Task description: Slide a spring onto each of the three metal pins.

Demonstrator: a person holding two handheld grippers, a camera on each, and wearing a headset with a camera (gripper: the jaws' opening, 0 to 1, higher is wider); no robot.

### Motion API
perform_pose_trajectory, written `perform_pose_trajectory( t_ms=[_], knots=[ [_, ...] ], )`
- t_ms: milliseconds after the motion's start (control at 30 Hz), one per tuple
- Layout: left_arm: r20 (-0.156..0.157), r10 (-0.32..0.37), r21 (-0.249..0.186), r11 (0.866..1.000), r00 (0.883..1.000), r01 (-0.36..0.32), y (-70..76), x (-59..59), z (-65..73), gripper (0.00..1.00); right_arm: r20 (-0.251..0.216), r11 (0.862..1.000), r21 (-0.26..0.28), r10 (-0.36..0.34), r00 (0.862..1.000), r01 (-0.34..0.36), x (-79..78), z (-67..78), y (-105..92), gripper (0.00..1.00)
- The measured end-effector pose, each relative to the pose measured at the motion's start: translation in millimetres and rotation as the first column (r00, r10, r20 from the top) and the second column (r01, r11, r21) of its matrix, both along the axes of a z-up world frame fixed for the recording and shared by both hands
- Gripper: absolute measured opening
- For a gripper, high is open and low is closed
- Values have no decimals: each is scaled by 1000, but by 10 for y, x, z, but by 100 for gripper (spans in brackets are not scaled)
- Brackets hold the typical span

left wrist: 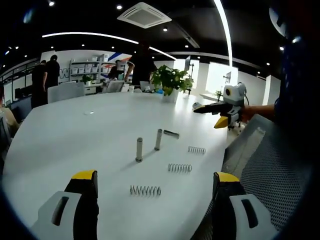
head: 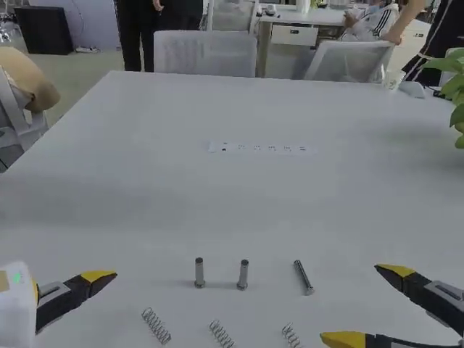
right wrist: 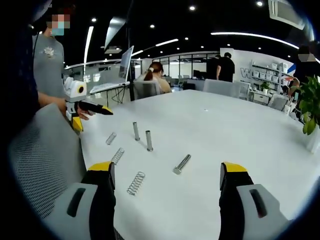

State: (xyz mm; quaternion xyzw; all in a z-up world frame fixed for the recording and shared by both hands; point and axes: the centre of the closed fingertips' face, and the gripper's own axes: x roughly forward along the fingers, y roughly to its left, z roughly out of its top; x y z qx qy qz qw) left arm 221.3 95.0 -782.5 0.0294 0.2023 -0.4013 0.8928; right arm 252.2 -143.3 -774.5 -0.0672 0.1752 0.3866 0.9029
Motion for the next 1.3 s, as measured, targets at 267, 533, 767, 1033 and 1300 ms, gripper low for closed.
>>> perform_pose_trajectory(
  t_ms=[267, 533, 767, 1033, 1300],
  knots=[
    [-2, 3, 2, 1000, 1000, -3, -2, 8, -2, 91, -6, 1000, 4, -3, 1000, 3, 3, -25, -18, 85],
    [0, 11, 3, 1000, 1000, -11, 14, 11, 9, 91, -9, 1000, 3, -2, 1000, 2, 13, -31, -21, 85],
    [3, 15, 1, 1000, 1000, -15, 20, 13, 18, 91, -6, 1000, 1, -2, 1000, 2, 26, -22, -37, 85],
    [6, 16, -2, 1000, 1000, -16, 19, 17, 23, 91, -6, 1000, -6, -3, 1000, 3, 38, -16, -53, 84],
    [8, 15, -4, 1000, 1000, -15, 17, 21, 25, 91, -1, 1000, -15, -2, 1000, 2, 65, 15, -53, 84]
  ],
)
